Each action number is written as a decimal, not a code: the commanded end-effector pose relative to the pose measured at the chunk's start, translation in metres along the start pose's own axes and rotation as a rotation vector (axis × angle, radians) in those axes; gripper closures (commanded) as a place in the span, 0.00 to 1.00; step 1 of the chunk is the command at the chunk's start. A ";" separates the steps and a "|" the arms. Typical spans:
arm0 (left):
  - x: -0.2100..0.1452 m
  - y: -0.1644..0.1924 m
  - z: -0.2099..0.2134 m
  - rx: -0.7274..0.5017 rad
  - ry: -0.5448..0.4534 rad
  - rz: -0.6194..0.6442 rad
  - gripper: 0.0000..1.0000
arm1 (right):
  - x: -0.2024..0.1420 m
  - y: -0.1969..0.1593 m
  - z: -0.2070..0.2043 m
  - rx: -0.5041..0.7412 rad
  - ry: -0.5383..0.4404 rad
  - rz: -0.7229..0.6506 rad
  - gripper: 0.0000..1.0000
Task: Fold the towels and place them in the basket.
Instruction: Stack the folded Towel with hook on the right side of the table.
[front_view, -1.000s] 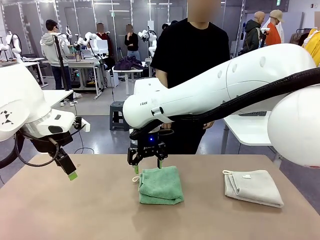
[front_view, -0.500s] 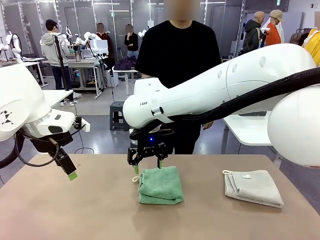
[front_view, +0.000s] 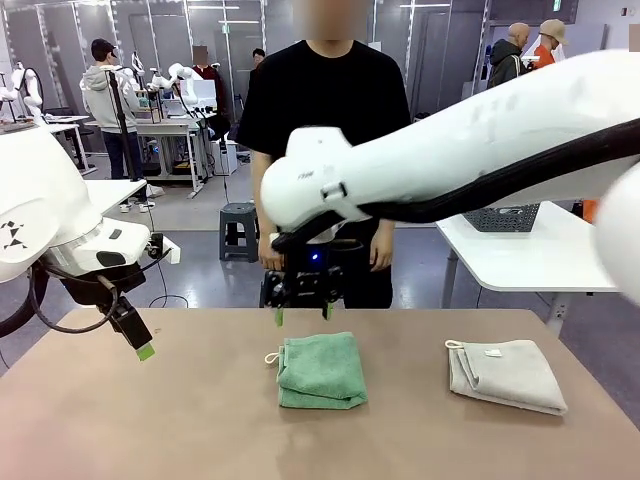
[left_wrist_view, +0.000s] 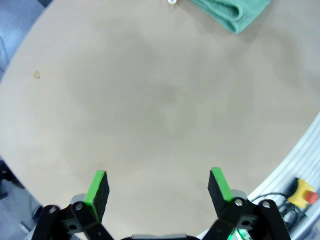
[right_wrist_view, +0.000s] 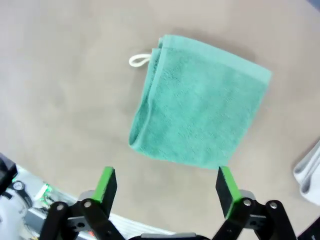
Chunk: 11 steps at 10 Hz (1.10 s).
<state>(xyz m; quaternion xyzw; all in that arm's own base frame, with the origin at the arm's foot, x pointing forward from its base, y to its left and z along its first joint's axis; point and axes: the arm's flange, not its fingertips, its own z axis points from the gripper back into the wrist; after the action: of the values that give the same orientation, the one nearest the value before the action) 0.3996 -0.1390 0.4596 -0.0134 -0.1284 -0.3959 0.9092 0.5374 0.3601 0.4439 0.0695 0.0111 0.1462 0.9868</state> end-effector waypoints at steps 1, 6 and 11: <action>0.002 0.001 0.001 0.013 0.007 0.007 0.00 | -0.053 -0.063 0.003 0.128 -0.067 -0.030 0.00; 0.002 0.001 0.001 0.013 0.007 0.007 0.00 | -0.050 -0.158 -0.054 0.467 -0.081 -0.249 0.00; 0.002 0.001 0.001 0.013 0.007 0.007 0.00 | -0.025 -0.171 -0.107 0.587 -0.042 -0.301 0.00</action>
<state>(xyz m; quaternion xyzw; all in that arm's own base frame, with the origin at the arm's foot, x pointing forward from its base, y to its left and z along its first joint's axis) 0.3996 -0.1390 0.4597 -0.0135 -0.1286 -0.3959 0.9092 0.5517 0.2032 0.3168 0.3371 0.0503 -0.0145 0.9400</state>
